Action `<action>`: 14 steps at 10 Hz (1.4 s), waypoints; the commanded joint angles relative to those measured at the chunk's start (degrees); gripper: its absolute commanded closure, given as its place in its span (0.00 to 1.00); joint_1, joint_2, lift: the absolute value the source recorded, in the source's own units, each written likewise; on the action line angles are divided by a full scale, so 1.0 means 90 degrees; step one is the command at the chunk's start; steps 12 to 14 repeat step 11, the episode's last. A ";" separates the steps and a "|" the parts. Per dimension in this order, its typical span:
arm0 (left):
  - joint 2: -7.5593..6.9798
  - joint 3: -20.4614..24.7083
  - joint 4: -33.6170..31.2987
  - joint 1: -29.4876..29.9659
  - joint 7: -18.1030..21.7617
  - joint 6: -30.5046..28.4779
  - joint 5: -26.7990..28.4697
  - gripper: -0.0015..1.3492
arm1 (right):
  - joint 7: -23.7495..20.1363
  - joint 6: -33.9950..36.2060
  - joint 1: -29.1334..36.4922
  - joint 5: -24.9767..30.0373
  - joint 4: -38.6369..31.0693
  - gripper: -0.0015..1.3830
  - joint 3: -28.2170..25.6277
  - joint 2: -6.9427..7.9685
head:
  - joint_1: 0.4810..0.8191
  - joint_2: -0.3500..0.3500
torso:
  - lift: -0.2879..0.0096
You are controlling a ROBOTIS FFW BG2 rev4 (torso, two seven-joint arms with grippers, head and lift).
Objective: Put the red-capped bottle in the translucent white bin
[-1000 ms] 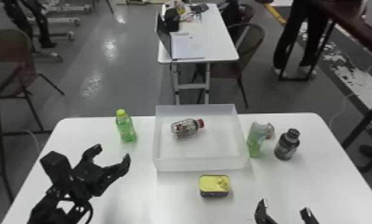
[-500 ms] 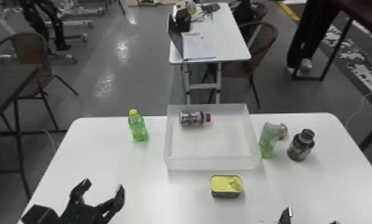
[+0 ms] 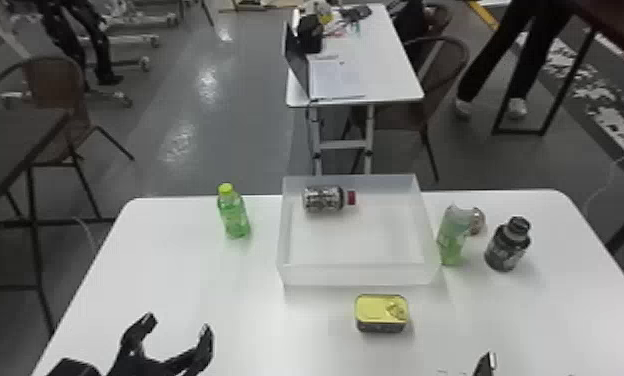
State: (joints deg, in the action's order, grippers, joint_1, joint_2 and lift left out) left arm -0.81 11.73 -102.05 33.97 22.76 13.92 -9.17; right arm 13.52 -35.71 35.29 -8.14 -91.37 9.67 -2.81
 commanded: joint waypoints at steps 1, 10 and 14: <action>-0.0066 -0.0034 0.0000 0.0005 0.0001 -0.0053 -0.0026 0.17 | 0.0002 0.0032 0.0015 0.0094 -0.0034 0.11 0.0000 0.0000 | 0.63 0.62 | 0.97; -0.0184 -0.0112 0.0010 -0.0015 0.0001 -0.0209 -0.0104 0.17 | 0.0002 0.0306 0.0122 0.0328 -0.0219 0.11 -0.0088 0.0000 | 0.63 0.62 | 0.97; -0.0203 -0.0122 0.0010 -0.0015 -0.0009 -0.0209 -0.0114 0.17 | 0.0002 0.0316 0.0122 0.0309 -0.0219 0.11 -0.0088 0.0000 | 0.63 0.62 | 0.97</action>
